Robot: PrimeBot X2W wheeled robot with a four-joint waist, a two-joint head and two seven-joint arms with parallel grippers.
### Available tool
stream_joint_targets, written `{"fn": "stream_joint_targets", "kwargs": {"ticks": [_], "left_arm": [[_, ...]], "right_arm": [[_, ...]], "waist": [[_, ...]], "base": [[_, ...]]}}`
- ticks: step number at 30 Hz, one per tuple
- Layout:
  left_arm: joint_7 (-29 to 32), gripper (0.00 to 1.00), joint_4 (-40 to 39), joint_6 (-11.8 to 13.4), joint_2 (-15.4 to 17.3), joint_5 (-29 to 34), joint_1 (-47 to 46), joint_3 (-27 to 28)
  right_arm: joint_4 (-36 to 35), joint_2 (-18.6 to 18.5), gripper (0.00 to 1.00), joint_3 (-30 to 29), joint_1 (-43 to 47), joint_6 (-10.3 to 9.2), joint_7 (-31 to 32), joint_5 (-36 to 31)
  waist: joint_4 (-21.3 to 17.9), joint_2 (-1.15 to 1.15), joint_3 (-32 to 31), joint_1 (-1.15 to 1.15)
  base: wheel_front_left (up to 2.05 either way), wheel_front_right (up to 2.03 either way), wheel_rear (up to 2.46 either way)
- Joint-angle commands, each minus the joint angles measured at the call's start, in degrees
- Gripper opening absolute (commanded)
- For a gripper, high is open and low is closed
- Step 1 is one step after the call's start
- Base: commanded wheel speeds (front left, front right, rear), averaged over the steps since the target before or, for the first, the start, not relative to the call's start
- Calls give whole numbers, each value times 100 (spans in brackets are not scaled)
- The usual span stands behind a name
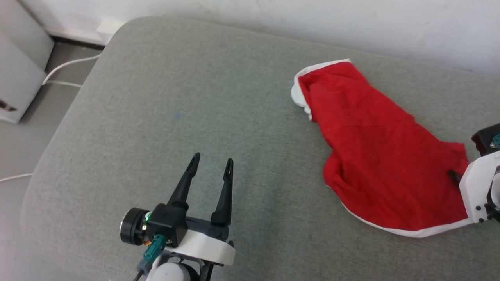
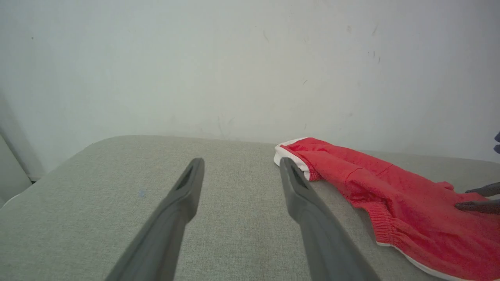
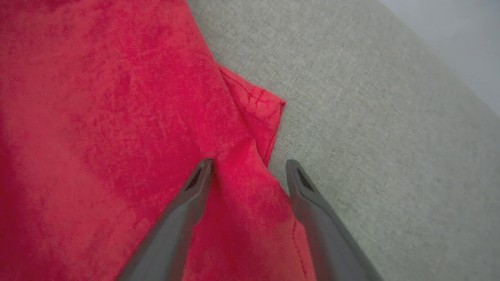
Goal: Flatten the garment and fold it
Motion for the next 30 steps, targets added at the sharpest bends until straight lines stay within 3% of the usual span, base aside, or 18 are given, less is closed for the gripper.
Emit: {"fn": "stream_joint_targets", "kwargs": {"ticks": [1,2,7,15,20,21,22,30], "left_arm": [[-27,100,36,-62,-31,57,-72,3],[-27,100,51,-72,-40,57,-67,3],[-27,100,134,-107,-68,58,-74,24],[-27,100,209,-213,-81,82,-72,62],[-27,100,249,-278,-83,86,-129,51],[-27,100,259,-284,-83,80,-144,42],[-27,100,266,-287,-84,75,-157,36],[-27,100,317,-358,-84,-75,-114,130]], "right_arm": [[132,-53,75,133,-85,-12,4,83],[219,-75,0,216,-121,-12,-7,136],[553,-200,0,307,-287,-12,-283,338],[1065,-224,0,-398,-324,-12,-562,265],[1425,-44,0,-645,-304,-12,-682,-34],[1472,-5,79,-679,-328,-12,-793,-122],[1494,55,100,-708,-360,-12,-950,-194],[979,421,100,-710,-444,-12,-2614,-496]], "waist": [[191,0,176,-1],[196,0,182,-1],[115,0,147,-1],[-254,0,-7,-1],[-512,0,-13,-1],[-558,0,-13,-1],[-610,0,-20,-1],[-1117,0,-267,-1]], "base": [[0,0,0],[0,0,0],[0,0,0],[0,0,0],[0,0,0],[0,0,0],[0,0,0],[0,0,0]]}}
